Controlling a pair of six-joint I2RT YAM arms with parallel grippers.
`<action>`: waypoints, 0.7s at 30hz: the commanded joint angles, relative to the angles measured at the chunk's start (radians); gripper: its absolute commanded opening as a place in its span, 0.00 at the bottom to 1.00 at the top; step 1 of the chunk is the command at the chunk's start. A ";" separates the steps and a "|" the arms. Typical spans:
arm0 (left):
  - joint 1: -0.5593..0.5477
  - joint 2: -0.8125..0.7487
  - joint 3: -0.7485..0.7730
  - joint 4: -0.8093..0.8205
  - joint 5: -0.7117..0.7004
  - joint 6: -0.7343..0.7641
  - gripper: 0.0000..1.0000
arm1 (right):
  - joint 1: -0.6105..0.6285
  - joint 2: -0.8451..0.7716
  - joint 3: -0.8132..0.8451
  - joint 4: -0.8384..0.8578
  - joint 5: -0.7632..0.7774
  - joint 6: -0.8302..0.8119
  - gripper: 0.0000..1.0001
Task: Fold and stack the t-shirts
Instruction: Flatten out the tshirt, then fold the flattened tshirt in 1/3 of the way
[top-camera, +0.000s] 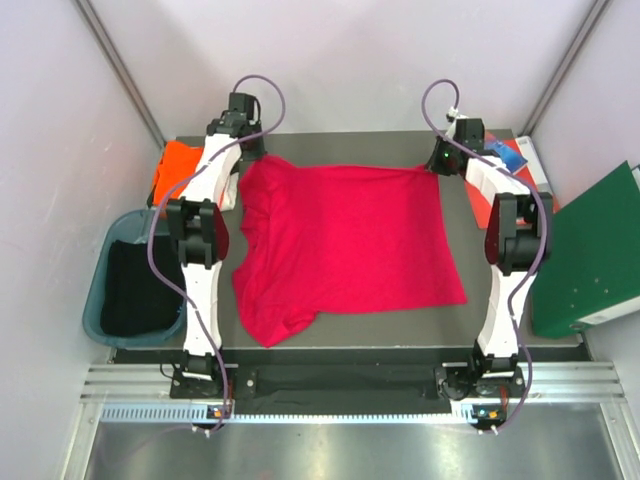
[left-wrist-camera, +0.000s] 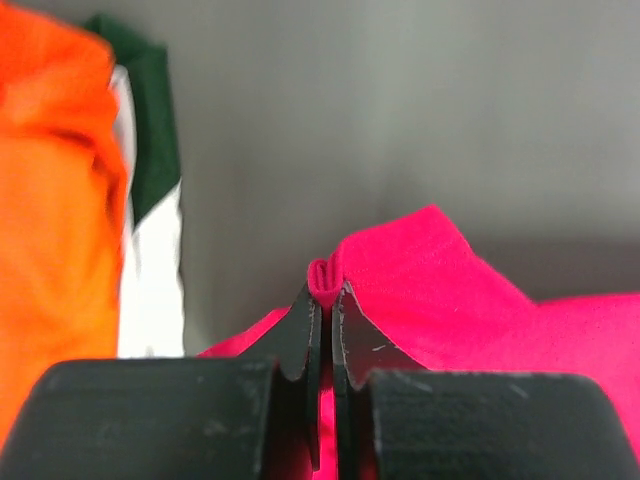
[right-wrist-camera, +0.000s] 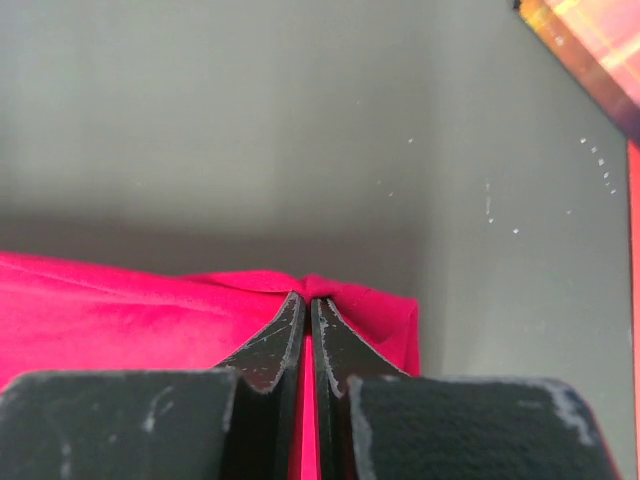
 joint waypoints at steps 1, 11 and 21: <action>0.004 -0.229 -0.150 0.030 -0.030 -0.024 0.00 | -0.012 -0.109 0.009 -0.034 -0.044 0.009 0.00; -0.028 -0.523 -0.506 -0.117 -0.049 -0.096 0.00 | -0.010 -0.220 -0.091 -0.199 -0.078 -0.036 0.00; -0.139 -0.691 -0.871 -0.277 0.011 -0.259 0.00 | -0.012 -0.159 -0.109 -0.272 -0.135 -0.039 0.00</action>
